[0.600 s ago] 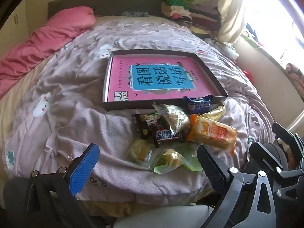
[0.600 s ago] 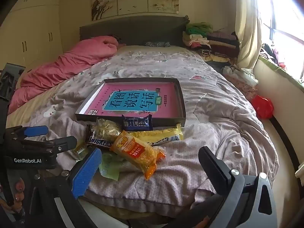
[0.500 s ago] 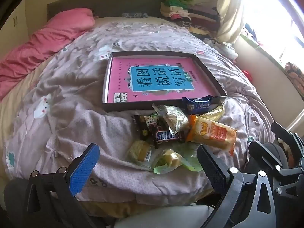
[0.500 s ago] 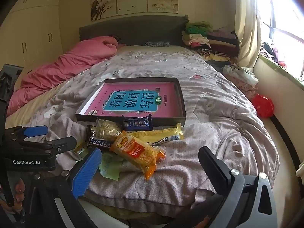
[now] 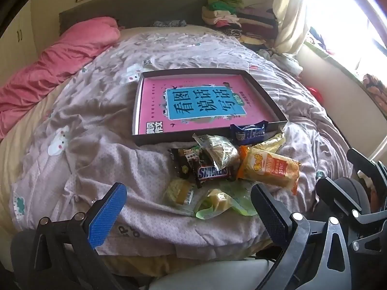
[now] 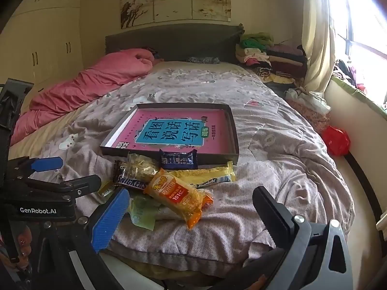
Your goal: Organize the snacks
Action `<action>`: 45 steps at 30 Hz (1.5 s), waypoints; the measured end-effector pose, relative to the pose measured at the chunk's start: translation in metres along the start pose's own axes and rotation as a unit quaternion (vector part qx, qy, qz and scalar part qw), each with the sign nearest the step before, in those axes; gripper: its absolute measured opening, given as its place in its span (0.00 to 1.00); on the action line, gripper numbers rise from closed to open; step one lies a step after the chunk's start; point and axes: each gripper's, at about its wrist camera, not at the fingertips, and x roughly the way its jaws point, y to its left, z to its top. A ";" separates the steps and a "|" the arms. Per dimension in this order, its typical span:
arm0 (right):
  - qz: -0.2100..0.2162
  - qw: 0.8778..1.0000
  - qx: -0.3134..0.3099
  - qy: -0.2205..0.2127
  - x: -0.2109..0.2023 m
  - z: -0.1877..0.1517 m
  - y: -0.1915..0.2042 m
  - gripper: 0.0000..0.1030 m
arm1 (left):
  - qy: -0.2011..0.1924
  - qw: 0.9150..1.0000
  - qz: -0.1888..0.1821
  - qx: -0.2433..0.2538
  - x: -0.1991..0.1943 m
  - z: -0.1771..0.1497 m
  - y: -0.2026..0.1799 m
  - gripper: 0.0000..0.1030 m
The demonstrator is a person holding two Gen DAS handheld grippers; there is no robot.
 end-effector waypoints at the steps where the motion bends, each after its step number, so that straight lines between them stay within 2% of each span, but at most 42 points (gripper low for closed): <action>1: -0.001 1.000 -0.001 0.000 0.000 0.000 0.000 1.00 | -0.002 1.000 0.000 0.001 -0.001 0.000 0.000 0.99; 45: -0.001 1.000 0.000 0.001 -0.003 0.000 -0.001 1.00 | 0.010 1.000 -0.009 0.004 0.000 -0.006 -0.006 0.99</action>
